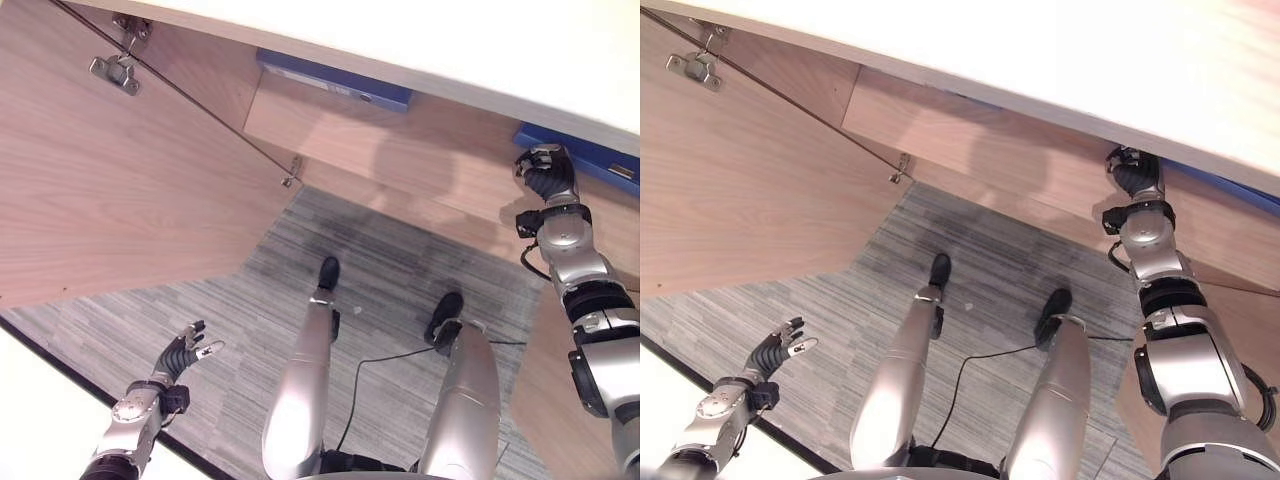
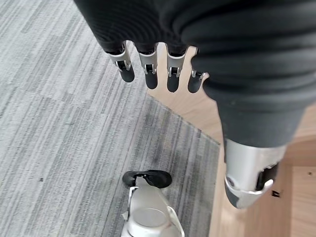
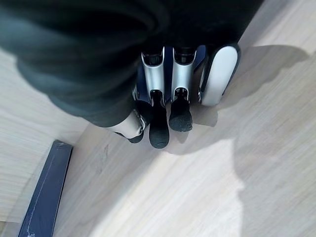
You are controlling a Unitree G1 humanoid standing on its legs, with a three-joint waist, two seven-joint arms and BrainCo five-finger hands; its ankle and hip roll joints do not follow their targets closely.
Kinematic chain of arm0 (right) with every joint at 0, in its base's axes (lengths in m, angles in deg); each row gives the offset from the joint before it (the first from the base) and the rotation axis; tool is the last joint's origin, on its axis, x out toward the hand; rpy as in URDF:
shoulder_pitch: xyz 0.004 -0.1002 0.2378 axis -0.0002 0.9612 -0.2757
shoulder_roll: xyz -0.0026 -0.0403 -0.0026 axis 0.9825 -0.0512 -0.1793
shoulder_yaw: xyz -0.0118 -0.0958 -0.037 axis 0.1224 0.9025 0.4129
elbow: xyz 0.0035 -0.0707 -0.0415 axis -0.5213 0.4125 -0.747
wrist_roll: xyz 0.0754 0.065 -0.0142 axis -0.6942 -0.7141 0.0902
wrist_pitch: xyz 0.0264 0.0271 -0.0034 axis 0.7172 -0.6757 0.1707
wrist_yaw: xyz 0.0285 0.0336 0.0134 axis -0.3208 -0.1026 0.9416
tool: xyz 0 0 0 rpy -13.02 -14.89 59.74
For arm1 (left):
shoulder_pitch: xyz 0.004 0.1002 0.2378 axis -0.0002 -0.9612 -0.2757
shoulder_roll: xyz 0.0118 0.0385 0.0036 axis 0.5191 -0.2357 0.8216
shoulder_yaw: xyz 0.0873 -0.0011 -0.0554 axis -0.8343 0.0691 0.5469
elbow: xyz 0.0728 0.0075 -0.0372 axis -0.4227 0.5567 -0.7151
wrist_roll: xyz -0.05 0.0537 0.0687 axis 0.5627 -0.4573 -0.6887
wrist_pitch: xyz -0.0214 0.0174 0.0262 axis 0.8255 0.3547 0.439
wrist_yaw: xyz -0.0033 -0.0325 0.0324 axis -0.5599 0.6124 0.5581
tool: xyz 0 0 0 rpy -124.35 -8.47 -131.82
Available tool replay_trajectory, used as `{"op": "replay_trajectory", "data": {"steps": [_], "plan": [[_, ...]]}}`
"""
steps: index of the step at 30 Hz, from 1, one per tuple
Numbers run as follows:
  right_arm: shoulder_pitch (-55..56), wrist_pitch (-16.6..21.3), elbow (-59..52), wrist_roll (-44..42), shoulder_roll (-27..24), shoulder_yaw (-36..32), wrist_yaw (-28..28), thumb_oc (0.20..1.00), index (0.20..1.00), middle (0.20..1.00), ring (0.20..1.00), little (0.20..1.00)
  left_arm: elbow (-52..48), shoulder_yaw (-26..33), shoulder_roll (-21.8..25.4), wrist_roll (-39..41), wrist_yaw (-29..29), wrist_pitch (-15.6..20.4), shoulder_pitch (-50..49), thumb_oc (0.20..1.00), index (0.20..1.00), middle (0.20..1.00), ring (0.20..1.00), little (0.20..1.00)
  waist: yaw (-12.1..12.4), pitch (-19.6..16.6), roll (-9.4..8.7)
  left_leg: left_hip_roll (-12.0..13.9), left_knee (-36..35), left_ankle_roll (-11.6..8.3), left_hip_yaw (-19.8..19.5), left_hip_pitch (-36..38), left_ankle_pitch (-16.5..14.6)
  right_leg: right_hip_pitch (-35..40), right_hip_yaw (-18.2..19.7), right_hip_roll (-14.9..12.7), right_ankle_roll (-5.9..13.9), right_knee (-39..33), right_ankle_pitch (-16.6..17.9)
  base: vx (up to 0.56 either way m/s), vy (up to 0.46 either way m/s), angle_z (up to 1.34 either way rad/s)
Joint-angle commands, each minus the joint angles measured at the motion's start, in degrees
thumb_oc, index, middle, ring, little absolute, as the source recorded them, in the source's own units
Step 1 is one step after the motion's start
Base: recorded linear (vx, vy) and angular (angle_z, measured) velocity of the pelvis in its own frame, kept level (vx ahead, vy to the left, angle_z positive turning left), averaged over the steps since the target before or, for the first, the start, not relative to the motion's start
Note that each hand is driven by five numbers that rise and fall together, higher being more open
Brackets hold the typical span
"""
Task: Put the empty folder in the office cabinet
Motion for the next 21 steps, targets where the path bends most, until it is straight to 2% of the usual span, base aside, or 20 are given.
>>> {"op": "replay_trajectory", "data": {"steps": [1,7,12,21], "plan": [[-2.02,-2.68,7.22,-6.91,-6.47,-1.03,-0.1,0.2,0.2,0.2,0.2,0.2,1.12,-2.37,3.28,2.42,0.61,0.4,-3.75,1.0,1.0,1.0,1.0,1.0,1.8,-2.31,2.23,0.18,2.55,1.19,-0.35,-2.92,-4.62,3.74,2.73,-0.08,4.38,-3.31,-2.18,-0.01,-0.006,0.07],[-11.1,-3.89,12.86,-8.91,-11.85,4.43,0.97,0.2,0.2,0.2,0.2,0.2,0.69,-3.58,6.07,2.64,1.64,0.25,-4.25,1.0,1.0,1.0,1.0,1.0,2.71,-2.94,2.42,0.25,2.53,0.97,-0.55,-3.2,-4.33,3.62,2.59,-0.27,4.43,-3.2,-2.05,-0.01,-0.004,0.02],[-14.97,-4.24,14.68,-10.54,-13.54,5.99,0.99,0.2,0.2,0.2,0.2,0.2,0.37,-4.12,7.03,2.84,1.83,0.1,-4.16,1.0,1.0,1.0,1.0,1.0,2.96,-3.29,2.41,0.17,2.24,0.9,-0.68,-3.29,-4.09,3.57,2.56,-0.35,4.44,-3.28,-1.98,-0.01,-0.006,0.03],[-17.86,-4.18,14.21,-13.14,-13.11,7.43,1.02,0.2,0.2,0.2,0.2,0.2,0.96,-4.53,6.71,2.92,1.5,-0.03,-3.85,1.0,1.0,1.0,1.0,1.0,3.11,-4.05,2.14,0.25,1.54,0.84,-0.75,-3.26,-3.73,3.9,2.32,-0.22,4.44,-4.01,-1.71,-0.01,0.003,0.08]]}}
